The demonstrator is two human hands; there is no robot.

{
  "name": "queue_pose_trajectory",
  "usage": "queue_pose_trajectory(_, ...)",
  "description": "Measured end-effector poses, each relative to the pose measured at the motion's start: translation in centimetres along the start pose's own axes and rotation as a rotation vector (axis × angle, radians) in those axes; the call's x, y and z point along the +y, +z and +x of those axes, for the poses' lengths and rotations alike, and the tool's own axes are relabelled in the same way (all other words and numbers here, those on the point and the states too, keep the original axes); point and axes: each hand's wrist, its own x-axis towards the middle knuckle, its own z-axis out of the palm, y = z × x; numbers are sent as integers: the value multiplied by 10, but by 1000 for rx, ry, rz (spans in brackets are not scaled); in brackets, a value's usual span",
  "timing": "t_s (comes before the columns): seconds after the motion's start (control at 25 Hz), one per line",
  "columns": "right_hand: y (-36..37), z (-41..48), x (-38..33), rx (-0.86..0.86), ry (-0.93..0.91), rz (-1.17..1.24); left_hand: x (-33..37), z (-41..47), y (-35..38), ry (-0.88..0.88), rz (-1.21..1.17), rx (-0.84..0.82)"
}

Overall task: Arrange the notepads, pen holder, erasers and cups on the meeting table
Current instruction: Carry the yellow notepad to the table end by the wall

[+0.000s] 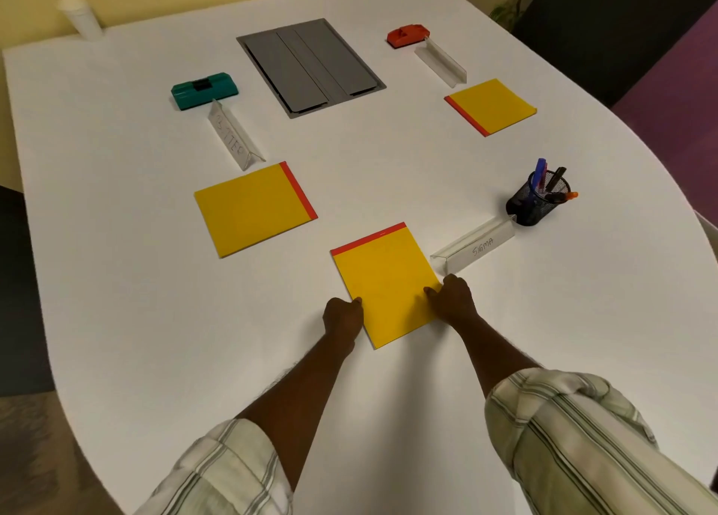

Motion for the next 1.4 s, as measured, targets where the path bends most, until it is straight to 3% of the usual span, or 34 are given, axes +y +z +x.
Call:
queue_pose_trajectory(0.08,2,2,0,15,2,7,6,2,6,-56,-60,-20)
queue_pose_trajectory(0.28,3,10,1,-55,96,16,1,5,8,-123,57,-13)
queue_pose_trajectory(0.44,4,8,12,-123,133,151,-3,1,2,-109,20,-57)
queue_pose_trajectory(0.56,-2,-2,21,-104,121,272,-6,-11,0,-25,126,-100)
queue_pose_trajectory(0.8,-13,-45,35,-169,104,504,-25,-50,-4,-9,-190,-140)
queue_pose_trajectory(1.04,-23,-105,42,-424,88,668,-44,-109,-21,122,-353,-29)
queue_pose_trajectory(1.2,-33,-151,41,-521,-37,794,-62,-165,-41,289,-412,39)
queue_pose_trajectory(1.4,-38,-211,32,-579,-276,883,-104,-236,-69,354,-544,65)
